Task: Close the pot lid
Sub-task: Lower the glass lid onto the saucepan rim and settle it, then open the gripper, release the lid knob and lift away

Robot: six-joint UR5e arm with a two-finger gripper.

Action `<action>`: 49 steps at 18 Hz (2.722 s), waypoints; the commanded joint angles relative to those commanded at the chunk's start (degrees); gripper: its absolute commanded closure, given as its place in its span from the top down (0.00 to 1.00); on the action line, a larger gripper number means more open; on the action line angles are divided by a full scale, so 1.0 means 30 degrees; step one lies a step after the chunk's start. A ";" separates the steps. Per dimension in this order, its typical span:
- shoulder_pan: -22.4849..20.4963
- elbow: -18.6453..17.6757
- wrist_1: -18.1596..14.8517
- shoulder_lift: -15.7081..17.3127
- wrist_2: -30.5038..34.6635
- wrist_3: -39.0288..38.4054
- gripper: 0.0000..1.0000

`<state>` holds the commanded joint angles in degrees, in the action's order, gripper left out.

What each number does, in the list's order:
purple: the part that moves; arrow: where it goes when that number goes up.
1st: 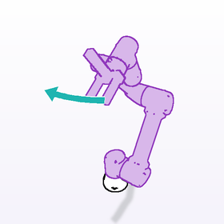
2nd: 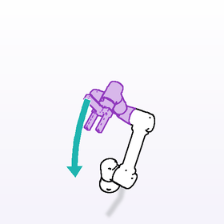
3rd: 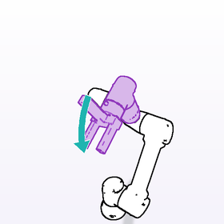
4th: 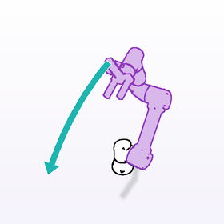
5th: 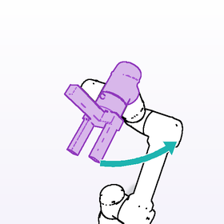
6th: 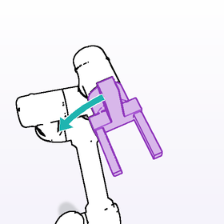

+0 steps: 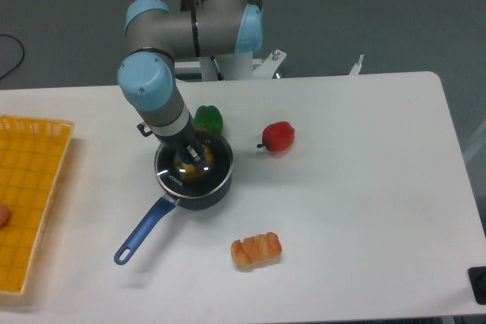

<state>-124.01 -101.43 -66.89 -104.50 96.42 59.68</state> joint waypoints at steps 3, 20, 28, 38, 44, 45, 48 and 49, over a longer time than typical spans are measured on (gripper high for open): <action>-0.0030 -0.0058 0.0262 -0.0030 -0.0117 0.0495 0.58; -0.0147 0.0729 0.0149 -0.0204 -0.0030 0.0791 1.00; -0.0205 0.0849 0.0118 -0.0235 0.0058 0.0879 1.00; -0.2573 0.2195 0.0118 -0.0205 0.0234 0.0996 1.00; -0.5094 0.2637 0.0323 -0.0616 0.0263 0.2515 1.00; -0.5359 0.2695 0.0323 -0.0645 0.0263 0.2752 1.00; -0.6501 0.3249 0.0410 -0.1023 0.0176 0.2929 1.00; -0.6794 0.3426 0.0410 -0.1287 0.0204 0.3307 1.00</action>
<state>-144.40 -91.15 -65.65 -108.36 97.03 69.60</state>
